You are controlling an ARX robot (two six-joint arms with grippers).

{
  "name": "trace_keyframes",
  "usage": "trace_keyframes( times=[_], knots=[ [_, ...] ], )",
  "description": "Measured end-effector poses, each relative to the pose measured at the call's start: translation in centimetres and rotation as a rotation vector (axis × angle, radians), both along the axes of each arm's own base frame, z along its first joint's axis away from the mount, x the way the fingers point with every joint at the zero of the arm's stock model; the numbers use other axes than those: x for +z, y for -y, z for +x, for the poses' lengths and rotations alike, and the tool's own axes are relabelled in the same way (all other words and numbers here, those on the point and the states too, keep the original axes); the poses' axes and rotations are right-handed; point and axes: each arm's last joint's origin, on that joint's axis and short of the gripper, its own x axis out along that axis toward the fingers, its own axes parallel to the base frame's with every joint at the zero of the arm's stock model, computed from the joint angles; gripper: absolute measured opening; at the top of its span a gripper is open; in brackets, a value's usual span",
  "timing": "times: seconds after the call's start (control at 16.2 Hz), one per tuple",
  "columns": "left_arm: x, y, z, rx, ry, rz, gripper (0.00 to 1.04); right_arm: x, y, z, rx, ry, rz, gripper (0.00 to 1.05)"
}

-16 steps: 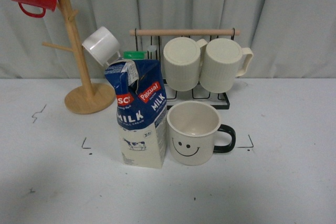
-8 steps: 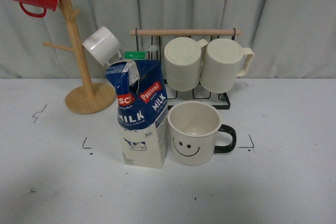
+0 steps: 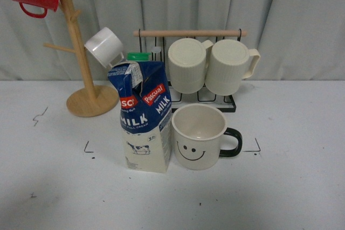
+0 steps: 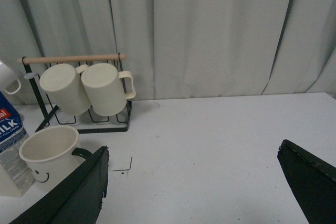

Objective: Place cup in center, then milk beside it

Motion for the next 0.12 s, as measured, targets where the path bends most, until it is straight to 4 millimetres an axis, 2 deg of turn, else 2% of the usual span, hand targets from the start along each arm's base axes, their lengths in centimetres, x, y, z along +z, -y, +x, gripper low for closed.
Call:
trace_keyframes(
  times=[0.06, 0.12],
  knots=[
    [0.00, 0.00, 0.00, 0.000, 0.000, 0.000, 0.74, 0.00, 0.00, 0.00, 0.000, 0.000, 0.000, 0.98],
    [0.00, 0.00, 0.00, 0.000, 0.000, 0.001, 0.97, 0.00, 0.00, 0.00, 0.000, 0.000, 0.000, 0.98]
  ],
)
